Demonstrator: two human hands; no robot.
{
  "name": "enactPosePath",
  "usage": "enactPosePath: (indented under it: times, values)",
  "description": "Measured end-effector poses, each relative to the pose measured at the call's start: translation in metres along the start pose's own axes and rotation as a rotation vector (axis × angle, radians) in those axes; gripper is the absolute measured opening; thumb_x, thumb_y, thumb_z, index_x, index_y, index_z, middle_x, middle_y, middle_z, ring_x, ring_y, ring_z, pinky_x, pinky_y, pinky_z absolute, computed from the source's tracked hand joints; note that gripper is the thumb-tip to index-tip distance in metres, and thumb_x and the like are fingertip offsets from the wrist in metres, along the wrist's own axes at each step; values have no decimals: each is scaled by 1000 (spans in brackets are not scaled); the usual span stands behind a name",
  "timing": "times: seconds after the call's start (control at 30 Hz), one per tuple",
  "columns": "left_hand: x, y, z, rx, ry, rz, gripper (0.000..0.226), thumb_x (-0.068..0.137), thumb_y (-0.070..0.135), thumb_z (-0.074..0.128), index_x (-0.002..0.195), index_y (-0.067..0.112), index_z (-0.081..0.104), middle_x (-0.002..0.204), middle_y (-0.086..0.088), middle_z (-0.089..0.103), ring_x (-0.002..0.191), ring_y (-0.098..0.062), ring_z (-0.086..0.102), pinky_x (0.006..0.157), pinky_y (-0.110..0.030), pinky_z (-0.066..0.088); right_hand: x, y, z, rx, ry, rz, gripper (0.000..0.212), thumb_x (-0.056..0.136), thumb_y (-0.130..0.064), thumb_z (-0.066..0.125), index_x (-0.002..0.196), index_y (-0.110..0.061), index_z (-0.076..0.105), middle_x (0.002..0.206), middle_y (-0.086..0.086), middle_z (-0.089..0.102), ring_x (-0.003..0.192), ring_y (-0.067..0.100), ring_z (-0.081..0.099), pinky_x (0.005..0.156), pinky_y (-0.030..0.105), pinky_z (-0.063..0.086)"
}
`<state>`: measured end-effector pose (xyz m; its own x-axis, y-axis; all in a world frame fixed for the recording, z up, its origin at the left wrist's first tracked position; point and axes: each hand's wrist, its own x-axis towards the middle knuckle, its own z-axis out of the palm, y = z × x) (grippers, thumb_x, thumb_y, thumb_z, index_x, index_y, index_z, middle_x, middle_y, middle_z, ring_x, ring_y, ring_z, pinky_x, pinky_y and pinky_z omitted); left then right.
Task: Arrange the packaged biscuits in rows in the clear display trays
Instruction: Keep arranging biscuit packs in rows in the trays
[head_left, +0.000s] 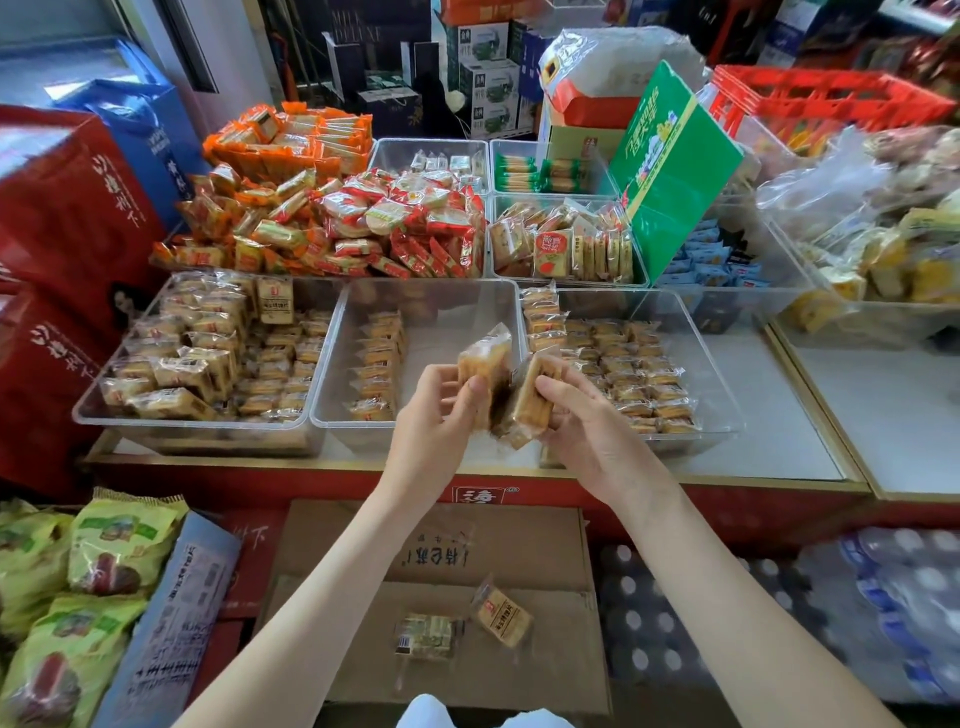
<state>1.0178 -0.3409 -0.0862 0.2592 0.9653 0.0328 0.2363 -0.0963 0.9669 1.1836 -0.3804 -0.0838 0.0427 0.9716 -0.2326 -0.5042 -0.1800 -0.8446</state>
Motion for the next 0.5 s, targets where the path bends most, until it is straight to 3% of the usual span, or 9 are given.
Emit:
enactPosePath:
  times: [0.07, 0.17, 0.27, 0.33, 0.43, 0.5]
  values:
    - [0, 2, 4, -27, 5, 0, 12, 99, 35, 49, 108, 28, 53, 101, 7, 67, 84, 7, 62, 69, -10, 47, -1, -2, -7, 18, -42, -4, 31, 87, -14, 61, 118, -14, 63, 106, 11, 64, 98, 22, 62, 86, 34, 55]
    - [2, 2, 9, -71, -46, 26, 18, 93, 37, 60, 108, 27, 55, 101, 9, 67, 94, -5, 64, 74, -17, 50, -1, -3, -17, 4, -119, -22, 41, 93, -13, 58, 134, -10, 53, 124, 18, 56, 115, 30, 53, 106, 49, 41]
    - [6, 1, 14, -95, -5, 11, 24, 86, 28, 74, 101, 26, 56, 93, 15, 65, 96, -13, 63, 83, -34, 56, -2, -5, -25, 106, -194, -25, 42, 91, -14, 56, 133, -12, 54, 121, 14, 60, 112, 27, 58, 92, 44, 52]
    - [9, 2, 17, -168, 47, -25, 21, 87, 18, 72, 100, 25, 57, 92, 11, 67, 94, -15, 65, 82, -36, 58, -4, -6, -30, 239, -260, -37, 42, 88, -16, 62, 129, -12, 55, 120, 13, 61, 111, 27, 60, 88, 41, 55]
    - [15, 4, 19, -351, 72, -148, 22, 90, 12, 68, 101, 29, 57, 98, 6, 68, 87, -3, 68, 72, -21, 57, -3, -6, -38, 424, -329, -44, 53, 93, -13, 60, 142, -8, 42, 130, 21, 56, 122, 33, 54, 101, 45, 47]
    - [21, 2, 20, -415, 46, -219, 22, 91, 13, 67, 106, 26, 58, 104, 2, 69, 94, -7, 69, 78, -24, 56, -2, -10, -42, 502, -388, -61, 49, 97, -6, 52, 144, -4, 38, 138, 25, 49, 130, 37, 46, 108, 51, 39]
